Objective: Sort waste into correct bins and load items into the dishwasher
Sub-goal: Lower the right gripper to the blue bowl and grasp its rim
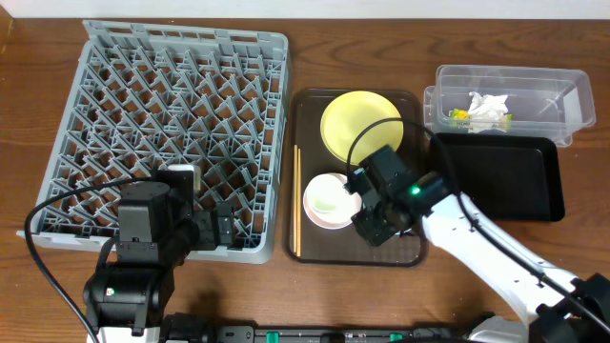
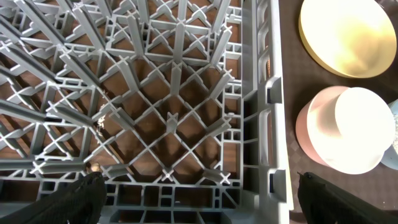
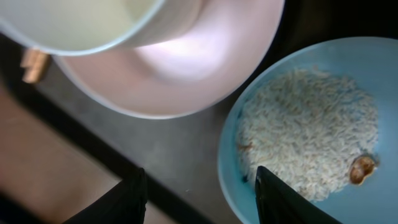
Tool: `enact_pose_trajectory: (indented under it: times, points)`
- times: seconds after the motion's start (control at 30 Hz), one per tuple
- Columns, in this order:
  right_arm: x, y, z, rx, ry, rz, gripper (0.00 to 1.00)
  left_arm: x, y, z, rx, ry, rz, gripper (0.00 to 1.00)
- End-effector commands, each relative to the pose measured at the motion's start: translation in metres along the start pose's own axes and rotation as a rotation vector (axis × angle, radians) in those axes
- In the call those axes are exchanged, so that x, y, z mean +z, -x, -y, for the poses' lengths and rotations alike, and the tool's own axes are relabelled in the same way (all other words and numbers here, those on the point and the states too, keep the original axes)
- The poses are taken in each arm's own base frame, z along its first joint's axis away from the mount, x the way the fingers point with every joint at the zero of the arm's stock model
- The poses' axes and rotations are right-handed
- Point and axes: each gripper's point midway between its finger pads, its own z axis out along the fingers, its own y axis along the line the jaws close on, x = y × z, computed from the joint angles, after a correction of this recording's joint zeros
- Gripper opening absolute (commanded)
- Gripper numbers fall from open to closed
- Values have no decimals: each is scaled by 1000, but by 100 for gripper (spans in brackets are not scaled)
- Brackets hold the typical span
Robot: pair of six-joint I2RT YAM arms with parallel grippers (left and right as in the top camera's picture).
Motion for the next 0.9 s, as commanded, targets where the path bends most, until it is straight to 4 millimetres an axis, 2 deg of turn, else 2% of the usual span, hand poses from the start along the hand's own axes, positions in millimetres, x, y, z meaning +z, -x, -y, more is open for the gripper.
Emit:
enact_pose_trajectory:
  times: [0.0, 0.13, 0.43, 0.63, 0.87]
  points:
    - [8, -2, 12, 33, -109, 20, 52, -4, 5, 3, -5, -14, 16, 98]
    - [15, -1, 11, 35, -103, 44, 42, -4, 5, 3, -5, -13, 14, 98]
    - [27, -18, 11, 62, -91, 12, 36, -4, 5, 3, -5, -13, 13, 98]
    - [29, -14, 11, 73, -89, 33, 24, -4, 4, 3, -5, -13, 12, 98]
    - [30, -14, 13, 76, -98, 36, 21, -4, 5, 3, -5, -13, 13, 98]
